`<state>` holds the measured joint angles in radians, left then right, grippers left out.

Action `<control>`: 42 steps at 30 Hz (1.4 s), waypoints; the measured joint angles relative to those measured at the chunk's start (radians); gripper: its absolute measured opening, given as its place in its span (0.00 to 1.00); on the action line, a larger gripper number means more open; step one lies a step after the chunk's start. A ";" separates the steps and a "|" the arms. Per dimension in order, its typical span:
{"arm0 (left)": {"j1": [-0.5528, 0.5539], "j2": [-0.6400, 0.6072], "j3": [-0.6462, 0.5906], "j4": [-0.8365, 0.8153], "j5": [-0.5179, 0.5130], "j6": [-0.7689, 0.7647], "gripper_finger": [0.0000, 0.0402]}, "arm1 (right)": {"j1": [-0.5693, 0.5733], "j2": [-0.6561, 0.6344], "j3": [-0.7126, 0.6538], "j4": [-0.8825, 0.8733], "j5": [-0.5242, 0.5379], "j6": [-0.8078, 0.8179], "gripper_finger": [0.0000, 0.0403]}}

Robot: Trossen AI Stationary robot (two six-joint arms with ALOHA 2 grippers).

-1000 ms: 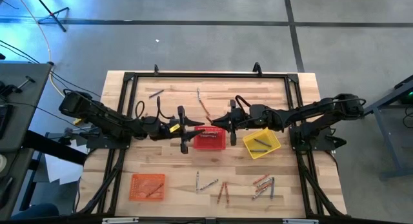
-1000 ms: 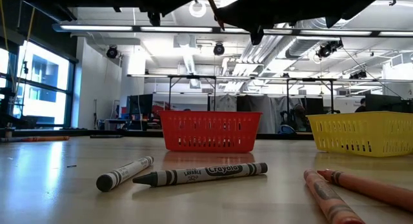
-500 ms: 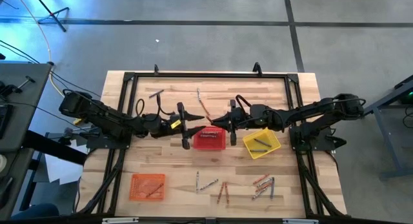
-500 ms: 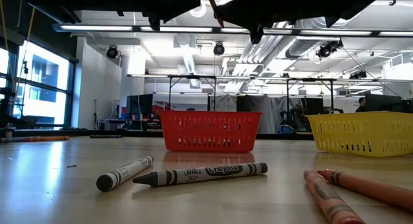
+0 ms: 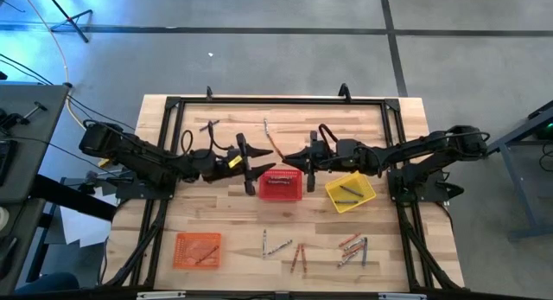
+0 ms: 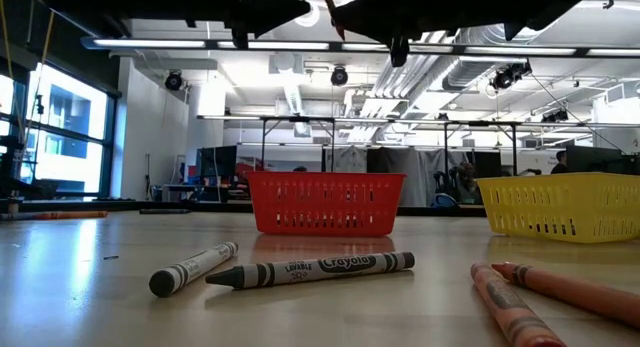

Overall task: Sort crayons
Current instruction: Put the orange crayon into the orange bin

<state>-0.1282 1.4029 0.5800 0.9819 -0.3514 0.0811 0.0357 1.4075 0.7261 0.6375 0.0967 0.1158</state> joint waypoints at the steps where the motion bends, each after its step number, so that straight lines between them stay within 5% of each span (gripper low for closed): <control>1: 0.004 0.000 0.001 0.004 0.000 0.000 0.42 | 0.000 0.000 0.000 0.006 0.000 0.000 0.01; 37: 0.049 0.014 0.098 -0.064 0.029 -0.051 0.42 | 0.009 0.014 0.000 0.063 0.034 0.008 0.01; 42: 0.057 0.014 0.099 -0.064 0.092 -0.077 0.42 | 0.009 0.013 0.000 0.063 0.034 0.008 0.01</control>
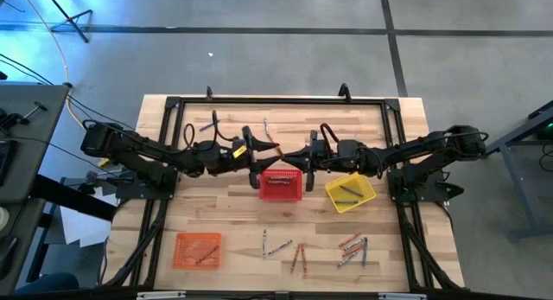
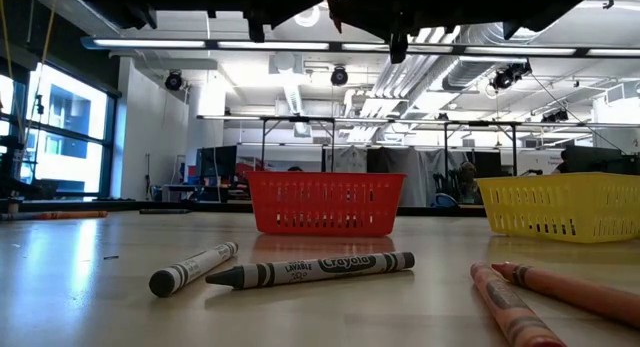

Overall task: Sort crayons
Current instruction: Put the orange crayon into the orange bin

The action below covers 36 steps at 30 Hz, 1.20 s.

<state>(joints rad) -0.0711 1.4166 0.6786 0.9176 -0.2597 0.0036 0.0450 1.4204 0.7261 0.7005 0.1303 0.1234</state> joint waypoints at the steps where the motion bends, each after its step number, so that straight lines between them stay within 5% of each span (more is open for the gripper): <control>1: 0.000 0.000 0.003 -0.001 0.006 0.000 0.42 | 0.000 0.000 0.000 0.000 0.000 0.000 0.01; 14: 0.000 0.000 0.053 -0.063 0.015 0.035 0.40 | 0.002 0.000 0.000 0.000 0.019 0.000 0.01; 24: 0.024 -0.001 0.054 -0.097 0.013 0.030 0.04 | 0.001 0.000 0.000 -0.005 0.022 -0.005 0.01; 30: 0.024 -0.001 0.054 -0.115 0.015 0.031 0.02 | 0.001 0.000 -0.001 -0.026 0.023 -0.004 0.04; 36: 0.017 -0.001 0.054 -0.133 0.018 0.036 0.01 | -0.001 -0.003 -0.001 -0.097 0.019 0.001 0.18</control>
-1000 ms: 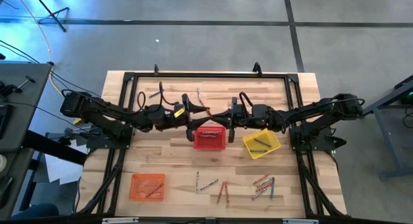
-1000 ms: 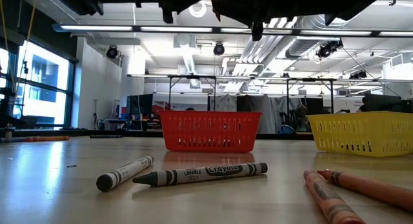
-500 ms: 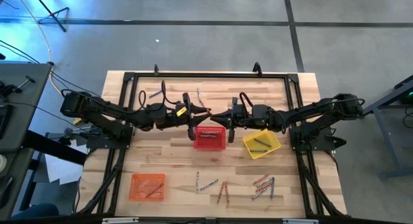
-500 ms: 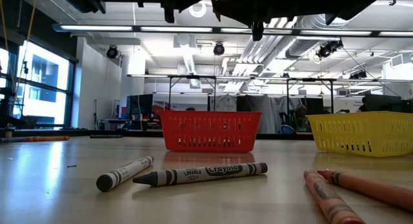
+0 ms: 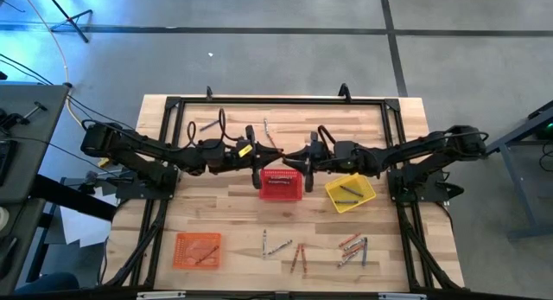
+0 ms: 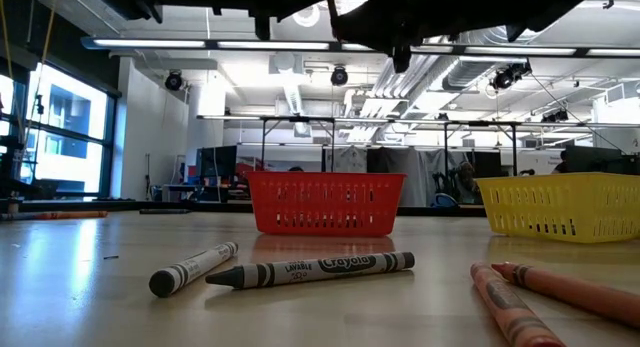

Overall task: Sort crayons
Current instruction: Put the orange crayon into the orange bin

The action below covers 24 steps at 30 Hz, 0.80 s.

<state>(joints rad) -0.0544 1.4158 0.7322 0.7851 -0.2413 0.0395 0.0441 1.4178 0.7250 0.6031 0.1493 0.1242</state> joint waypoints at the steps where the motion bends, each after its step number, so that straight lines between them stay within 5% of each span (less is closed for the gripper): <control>1: -0.001 0.000 0.000 -0.005 0.000 0.000 0.01 | -0.001 -0.004 0.000 -0.015 0.000 -0.001 0.21; 7: -0.005 -0.007 0.000 -0.012 0.000 0.018 0.00 | -0.015 -0.059 -0.001 -0.147 0.001 -0.026 0.33; 16: -0.005 -0.010 0.000 -0.068 0.002 0.005 0.00 | -0.047 -0.202 0.000 -0.381 0.005 -0.009 0.35; 24: -0.056 -0.107 0.000 -0.379 -0.061 -0.279 0.00 | -0.051 -0.202 0.000 -0.500 0.005 -0.038 0.35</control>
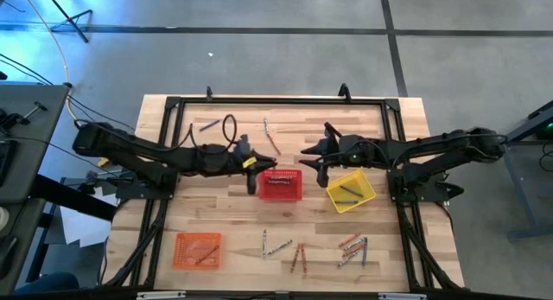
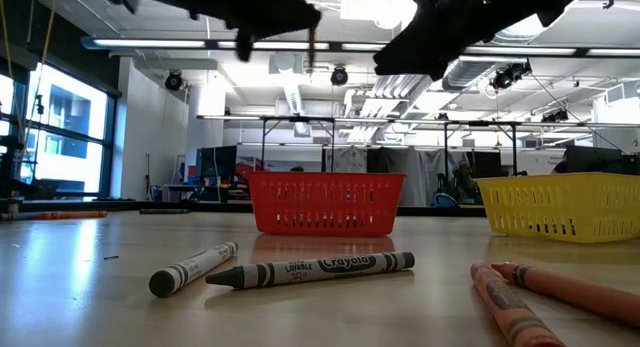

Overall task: Sort crayons
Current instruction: Put the orange crayon into the orange bin

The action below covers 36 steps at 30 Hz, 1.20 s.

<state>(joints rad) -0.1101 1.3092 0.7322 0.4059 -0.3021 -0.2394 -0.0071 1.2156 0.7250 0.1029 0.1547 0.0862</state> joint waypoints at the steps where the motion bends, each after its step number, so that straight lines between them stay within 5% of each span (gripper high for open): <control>1: -0.013 -0.025 0.000 -0.051 -0.019 -0.045 0.00 | -0.001 0.000 0.000 -0.005 0.000 -0.002 0.35; 9: -0.185 -0.211 0.001 -0.574 -0.078 -0.627 0.00 | -0.019 0.000 0.000 -0.013 0.000 0.001 0.35; 15: -0.418 -0.238 -0.001 -1.003 -0.073 -1.189 0.00 | -0.019 0.000 -0.001 -0.014 0.000 0.032 0.35; 26: -0.791 -0.142 0.000 -0.984 -0.073 -1.712 0.00 | -0.019 0.000 -0.002 -0.053 0.000 0.056 0.35; 36: -0.882 -0.029 0.000 -0.920 -0.041 -1.907 0.01 | -0.019 0.001 -0.002 -0.087 0.000 0.050 0.35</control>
<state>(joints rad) -0.9923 1.2797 0.7319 -0.5142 -0.3428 -2.1462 -0.0257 1.2163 0.7227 0.0156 0.1547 0.1367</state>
